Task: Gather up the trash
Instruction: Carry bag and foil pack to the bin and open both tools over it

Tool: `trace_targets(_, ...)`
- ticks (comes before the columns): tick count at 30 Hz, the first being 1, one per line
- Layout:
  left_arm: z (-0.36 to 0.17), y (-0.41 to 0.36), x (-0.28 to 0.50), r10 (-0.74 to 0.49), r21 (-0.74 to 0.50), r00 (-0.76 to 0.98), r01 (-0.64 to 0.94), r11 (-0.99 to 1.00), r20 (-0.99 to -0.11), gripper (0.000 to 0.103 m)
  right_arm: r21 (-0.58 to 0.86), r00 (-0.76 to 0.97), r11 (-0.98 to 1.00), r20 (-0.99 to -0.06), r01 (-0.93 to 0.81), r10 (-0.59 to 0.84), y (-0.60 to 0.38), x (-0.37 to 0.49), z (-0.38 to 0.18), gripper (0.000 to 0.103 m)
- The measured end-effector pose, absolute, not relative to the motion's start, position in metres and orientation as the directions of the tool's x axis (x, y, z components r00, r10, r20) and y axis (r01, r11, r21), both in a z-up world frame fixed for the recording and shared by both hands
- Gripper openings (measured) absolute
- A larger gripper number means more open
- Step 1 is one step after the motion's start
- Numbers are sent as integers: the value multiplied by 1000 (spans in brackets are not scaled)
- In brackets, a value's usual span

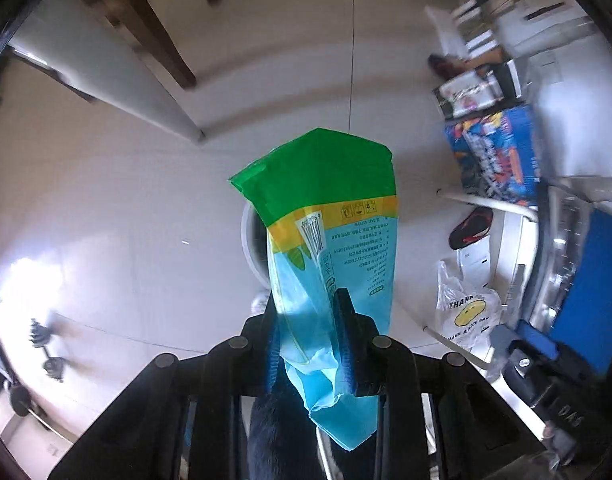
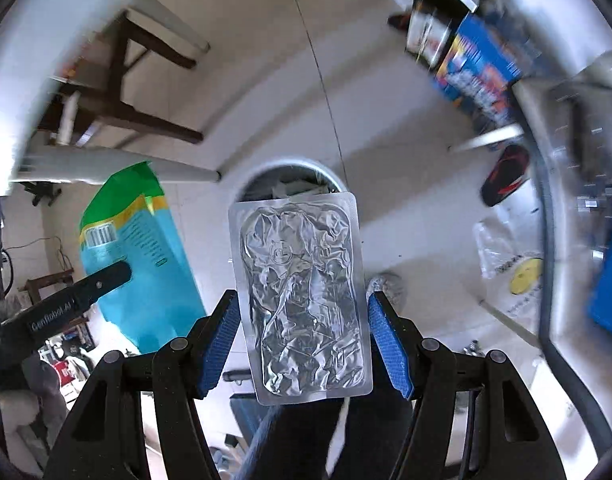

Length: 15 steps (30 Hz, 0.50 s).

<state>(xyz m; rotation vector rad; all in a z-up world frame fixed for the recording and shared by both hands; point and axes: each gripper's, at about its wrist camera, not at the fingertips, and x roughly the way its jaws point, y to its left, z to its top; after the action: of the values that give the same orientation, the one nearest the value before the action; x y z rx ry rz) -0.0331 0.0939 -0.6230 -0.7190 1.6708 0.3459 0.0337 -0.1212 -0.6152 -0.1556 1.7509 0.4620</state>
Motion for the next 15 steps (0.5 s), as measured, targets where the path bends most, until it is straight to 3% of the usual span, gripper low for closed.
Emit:
trace_targets(5, -727, 96, -24, -343, -200, -103, -647, 736, -934, 34, 263, -286, 902, -944, -342, 166, -112, 32, -744, 67)
trace_targets(6, -739, 96, -25, -341, -196, -106, -647, 737, -934, 40, 277, -299, 898, -938, -342, 175, -110, 33, -763, 67)
trace_targets(7, -748, 96, -26, -333, -187, -111, -645, 741, -936, 58, 285, -313, 895, -933, -343, 177, -108, 34, -779, 68)
trace_targets(9, -763, 95, -29, -313, -176, -107, -640, 748, -944, 77, 328, -355, 885, -912, -330, 205, -105, 33, -818, 68)
trace_targets(10, -767, 95, -31, -297, -163, -108, -638, 753, -949, 82, 337, -366, 883, -906, -325, 211, -104, 33, -829, 69)
trace_targets(11, -769, 93, -31, -275, -146, -110, -633, 760, -955, 84, 339, -369, 882, -905, -328, 211, -104, 32, -842, 77)
trace_targets(12, -768, 95, -35, -262, -135, -111, -631, 764, -959, 92, 338, -363, 880, -908, -334, 211, -102, 32, -847, 85)
trace_targets(13, -768, 96, -37, -251, -126, -112, -630, 766, -962, 101, 333, -356, 880, -911, -338, 208, -101, 34, -850, 98)
trace_targets(15, -764, 96, -43, -218, -100, -112, -630, 770, -969, 103, 320, -335, 880, -920, -350, 202, -103, 34, -854, 103)
